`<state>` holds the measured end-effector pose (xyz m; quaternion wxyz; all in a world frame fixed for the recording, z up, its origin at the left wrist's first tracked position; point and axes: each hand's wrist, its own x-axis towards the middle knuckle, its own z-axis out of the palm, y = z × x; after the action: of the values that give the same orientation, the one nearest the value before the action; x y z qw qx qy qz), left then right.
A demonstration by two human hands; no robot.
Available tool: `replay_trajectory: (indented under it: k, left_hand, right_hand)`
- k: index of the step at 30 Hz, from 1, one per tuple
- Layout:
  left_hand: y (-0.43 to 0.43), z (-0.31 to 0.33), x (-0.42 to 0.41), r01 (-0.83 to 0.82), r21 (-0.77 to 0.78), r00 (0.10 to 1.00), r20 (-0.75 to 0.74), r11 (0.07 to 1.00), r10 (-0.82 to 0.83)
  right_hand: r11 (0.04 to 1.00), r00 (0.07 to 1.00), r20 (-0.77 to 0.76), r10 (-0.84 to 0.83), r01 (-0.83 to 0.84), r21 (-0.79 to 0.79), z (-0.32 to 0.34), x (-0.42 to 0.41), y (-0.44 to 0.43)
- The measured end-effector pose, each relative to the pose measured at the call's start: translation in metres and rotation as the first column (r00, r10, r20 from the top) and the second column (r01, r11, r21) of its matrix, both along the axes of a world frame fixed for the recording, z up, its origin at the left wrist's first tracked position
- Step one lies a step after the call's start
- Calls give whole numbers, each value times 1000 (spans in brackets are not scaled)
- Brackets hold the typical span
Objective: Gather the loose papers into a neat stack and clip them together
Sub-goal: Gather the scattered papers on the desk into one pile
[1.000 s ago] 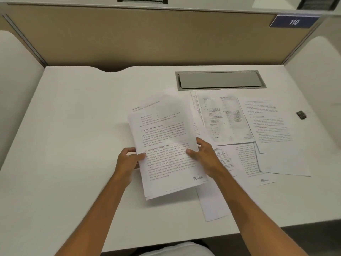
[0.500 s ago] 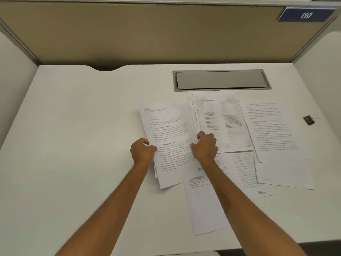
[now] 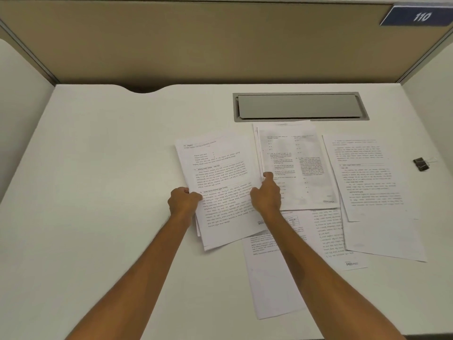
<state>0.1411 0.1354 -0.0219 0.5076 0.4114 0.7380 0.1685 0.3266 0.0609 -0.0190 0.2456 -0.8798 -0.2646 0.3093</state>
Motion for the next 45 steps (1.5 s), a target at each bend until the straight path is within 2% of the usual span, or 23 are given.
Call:
replay_trajectory:
  k: [7, 15, 23, 27, 32, 35, 38, 42, 45]
  left_hand:
    - [2, -3, -20, -8, 52, 998, -65, 999, 11]
    - [-1, -1, -31, 70, 5, 998, -7, 998, -70]
    - [-20, -4, -70, 115, -42, 993, 28, 992, -114]
    - [-35, 1, -86, 121, 32, 991, 51, 992, -123]
    - [-50, 23, -88, 113, 233, 969, 187, 966, -159]
    - [-51, 38, -82, 111, 381, 953, 221, 918, -207]
    - [-54, 50, -74, 97, 502, 953, 202, 860, -226]
    - [-63, 62, -63, 96, 600, 950, 184, 795, -254]
    - [-65, 59, -60, 108, 583, 938, 208, 806, -276]
  right_hand:
    - [999, 998, -37, 48, -48, 7, -3, -9, 2]
    - [1000, 985, -173, 25, -24, 6, -1, -15, 1]
    - [1000, 894, -447, 7, -6, 3, -2, -15, -22]
    - [996, 827, -559, 49, -2, 85, 0, -18, -38]
    - [955, 831, -539, 139, 32, 295, 20, -18, -56]
    - [904, 870, -443, 216, -6, 427, 36, -17, -63]
    - [849, 915, -337, 224, -13, 528, 48, -19, -65]
    - [814, 954, -242, 177, -3, 582, 51, -22, -65]
    - [824, 961, -230, 154, 4, 567, 49, -26, -65]
